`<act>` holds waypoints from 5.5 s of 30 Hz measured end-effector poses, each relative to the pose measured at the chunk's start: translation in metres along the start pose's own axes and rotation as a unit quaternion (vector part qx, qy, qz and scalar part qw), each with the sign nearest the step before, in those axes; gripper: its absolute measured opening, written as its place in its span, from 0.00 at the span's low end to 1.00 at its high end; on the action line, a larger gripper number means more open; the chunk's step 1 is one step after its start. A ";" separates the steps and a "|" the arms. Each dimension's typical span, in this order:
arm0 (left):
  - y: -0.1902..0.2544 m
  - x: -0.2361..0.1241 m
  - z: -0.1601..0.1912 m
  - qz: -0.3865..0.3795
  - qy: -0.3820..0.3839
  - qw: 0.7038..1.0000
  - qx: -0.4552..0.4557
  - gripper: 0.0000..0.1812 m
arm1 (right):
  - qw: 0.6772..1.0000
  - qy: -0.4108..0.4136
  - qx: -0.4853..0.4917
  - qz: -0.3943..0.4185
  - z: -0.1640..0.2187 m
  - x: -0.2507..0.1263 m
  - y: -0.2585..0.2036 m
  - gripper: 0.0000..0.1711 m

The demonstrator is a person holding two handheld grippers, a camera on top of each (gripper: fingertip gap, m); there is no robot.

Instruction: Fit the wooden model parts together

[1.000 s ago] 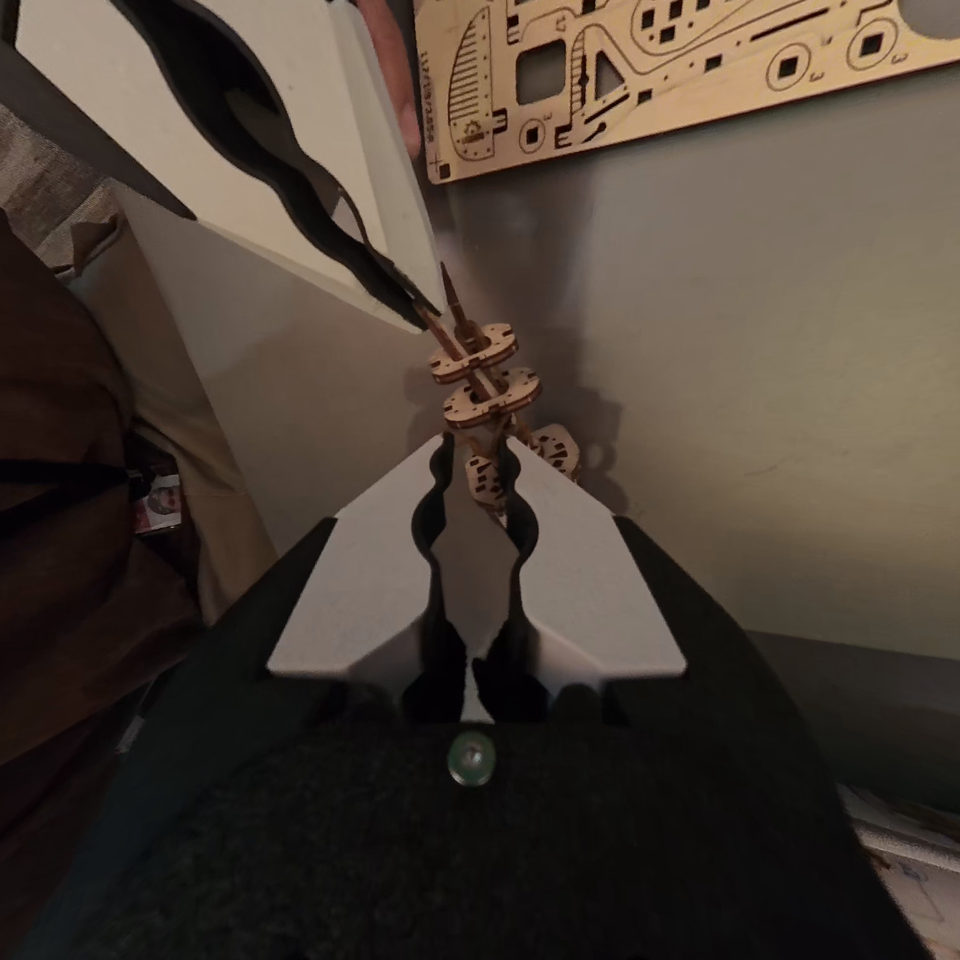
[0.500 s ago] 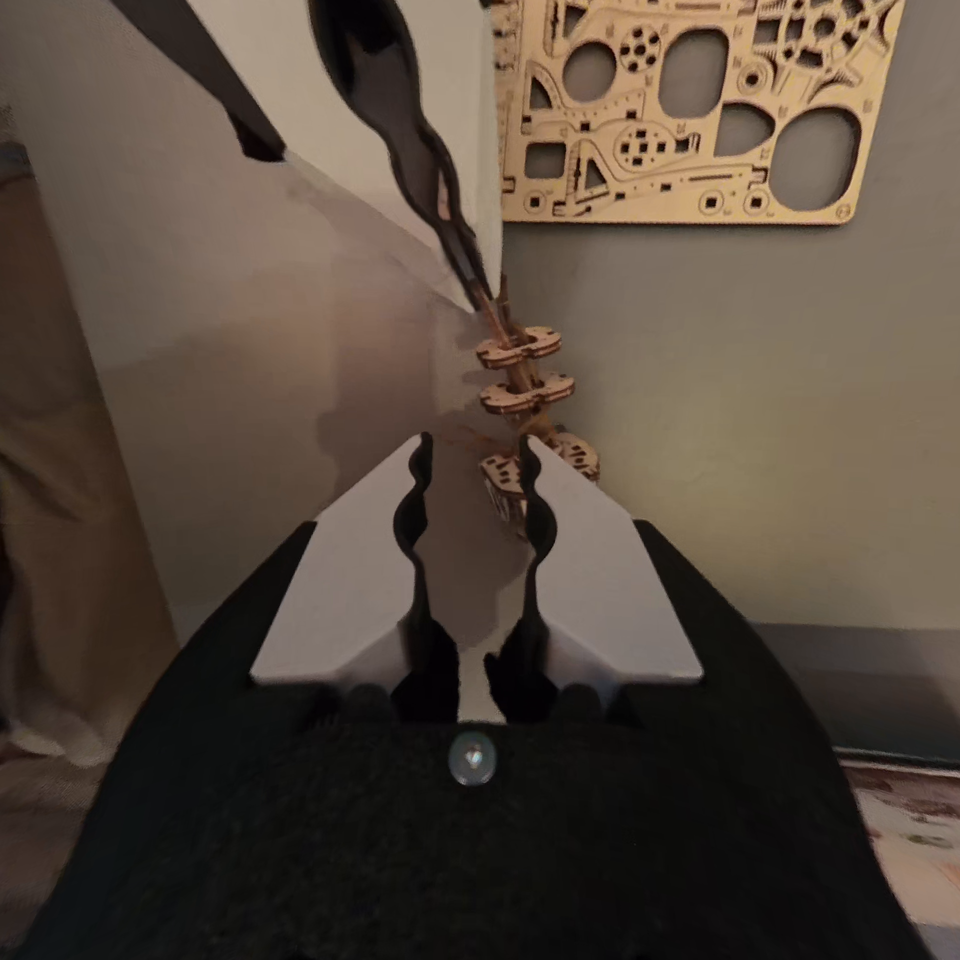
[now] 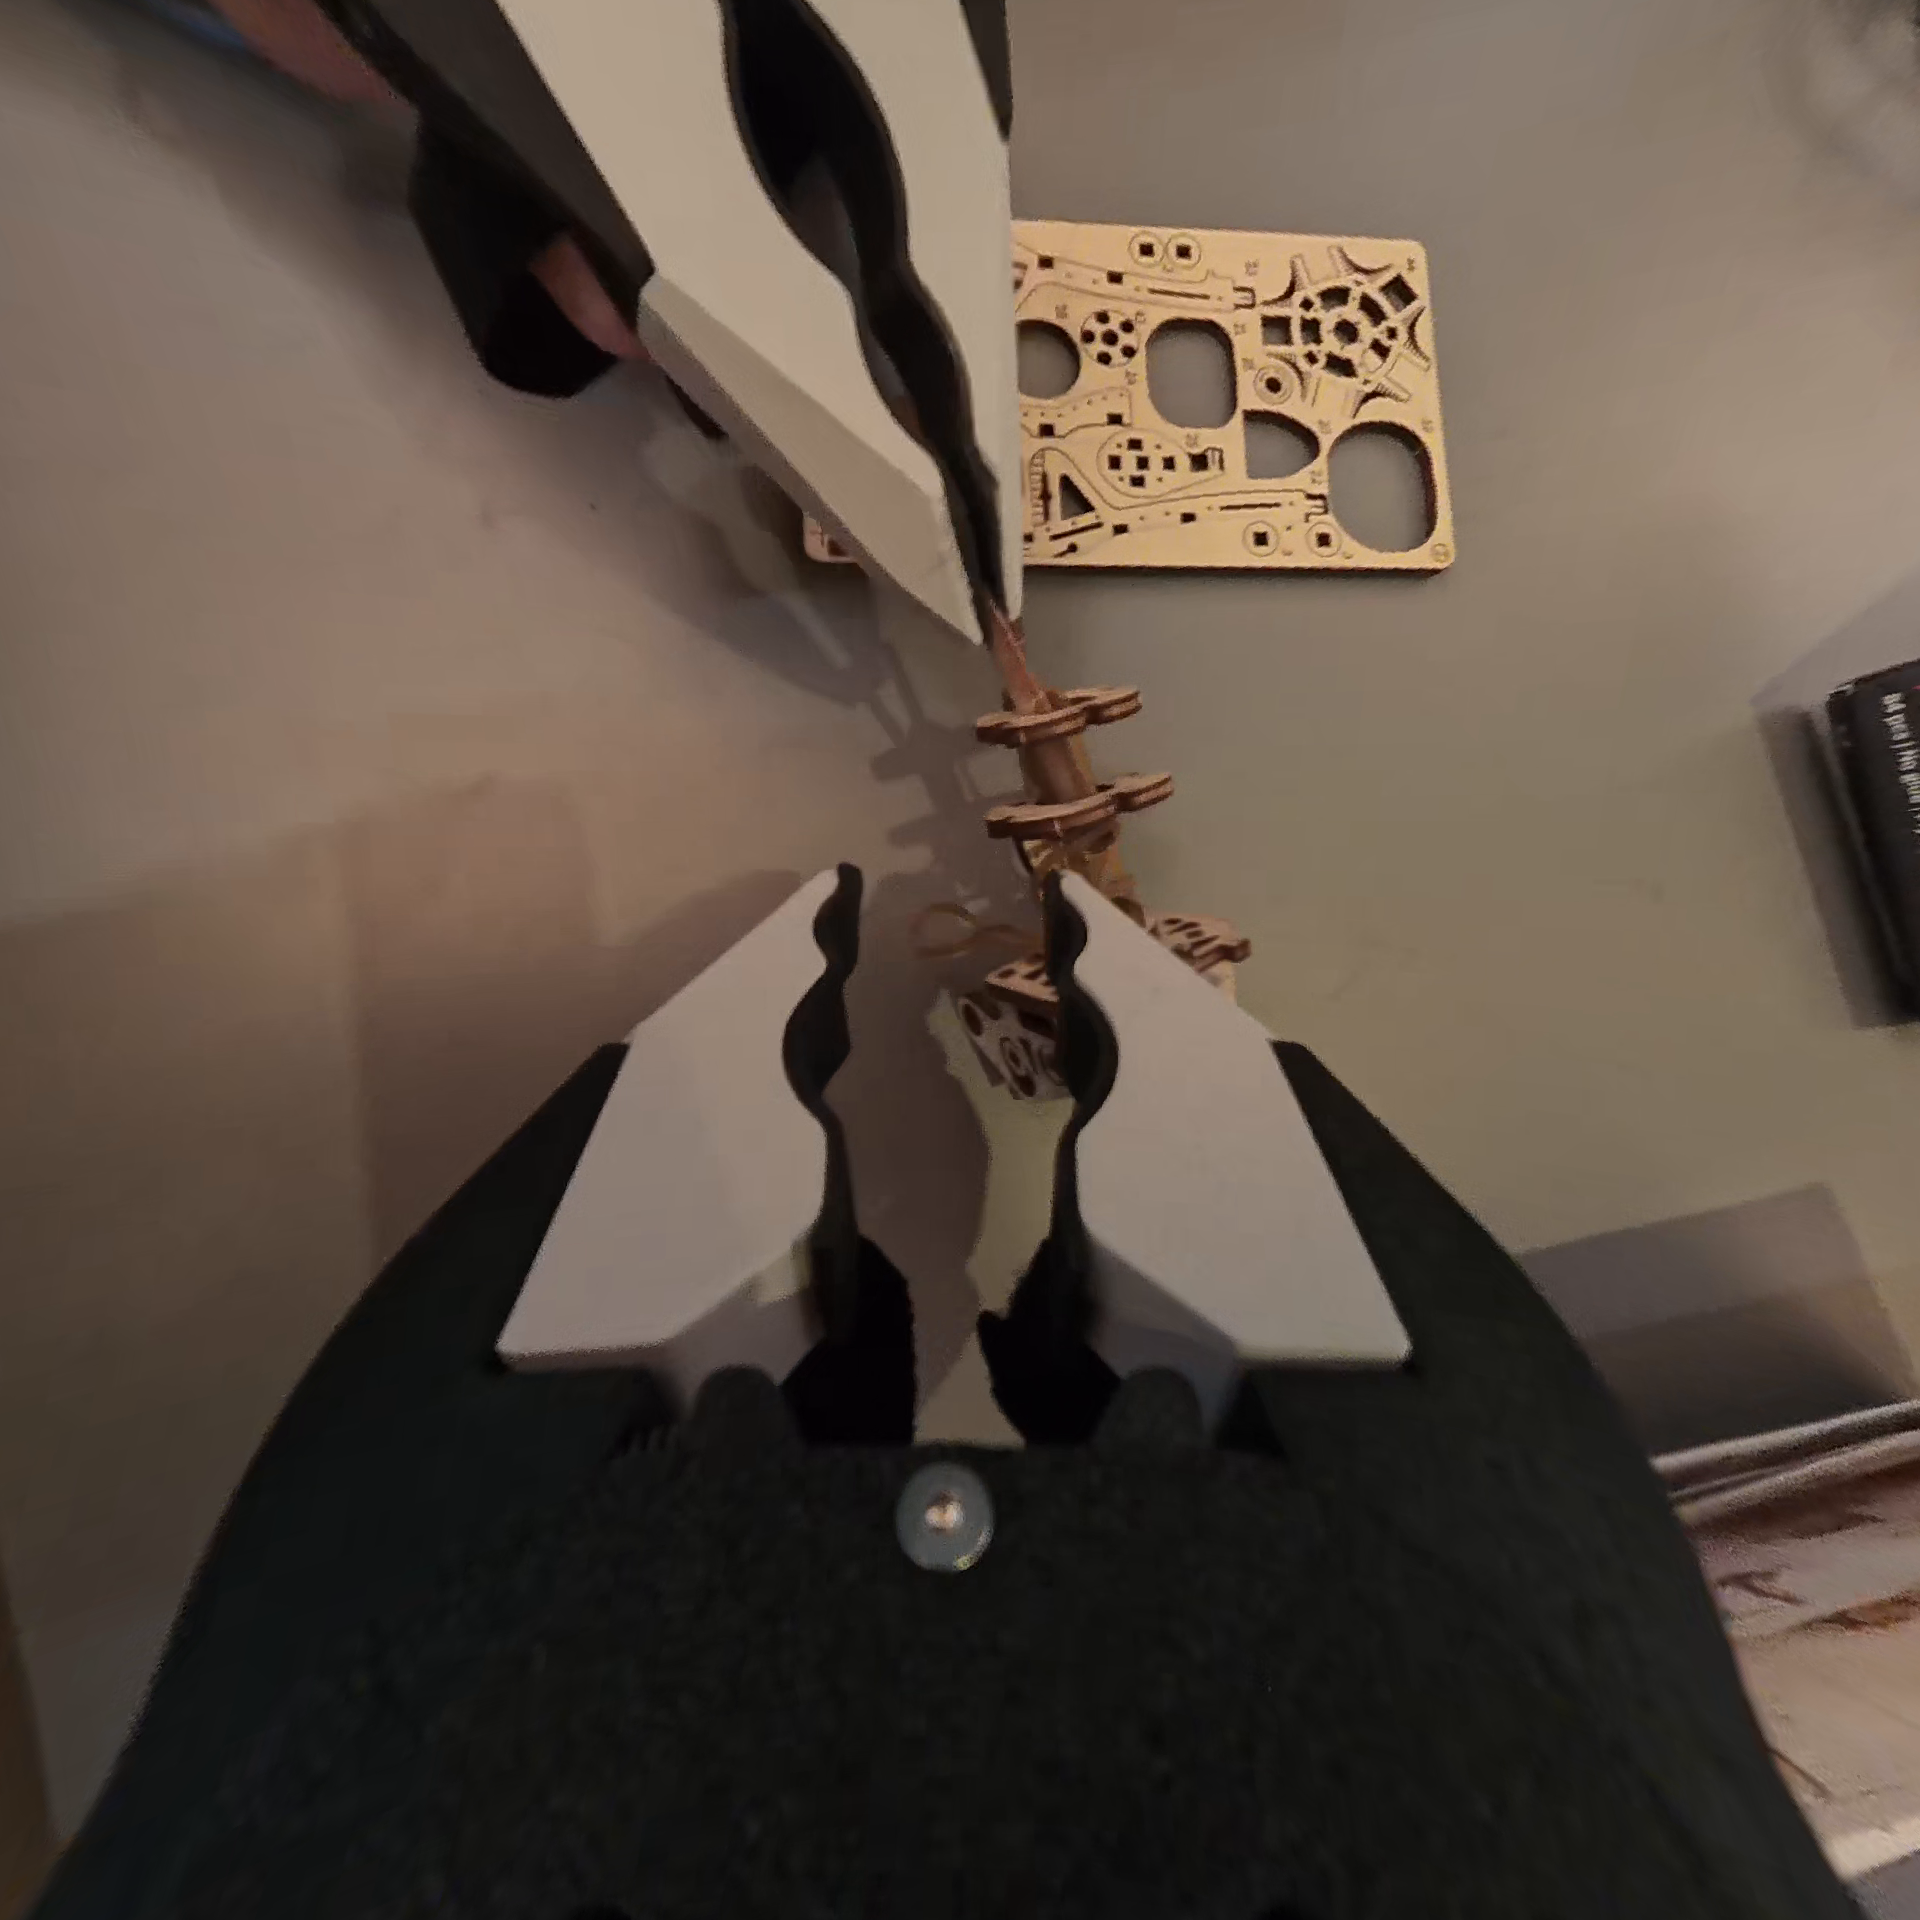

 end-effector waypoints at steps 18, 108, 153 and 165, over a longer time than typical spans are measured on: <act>0.000 -0.004 -0.004 0.052 0.016 0.997 -0.061 0.00 | 0.998 0.048 0.035 -0.022 0.005 0.004 -0.008 0.21; 0.004 -0.009 -0.009 0.152 0.051 0.970 -0.181 0.00 | 0.938 0.174 0.176 -0.244 -0.008 -0.022 -0.014 0.29; 0.045 -0.018 -0.007 0.168 0.051 0.979 0.099 0.00 | 0.914 0.165 0.217 -0.302 0.010 -0.006 0.022 0.17; 0.051 -0.016 -0.002 0.169 0.041 0.975 0.135 0.00 | 0.883 0.114 0.237 -0.389 0.015 0.007 -0.003 0.13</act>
Point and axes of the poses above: each gripper's, where its closed fingertips meet, x out along the fingers, z out of its underside, y = z × x across the jaws, the point moved 2 cm from there along -x, back along the fingers, and after that the axes turned 1 degree about z, right-handed, at the moved point
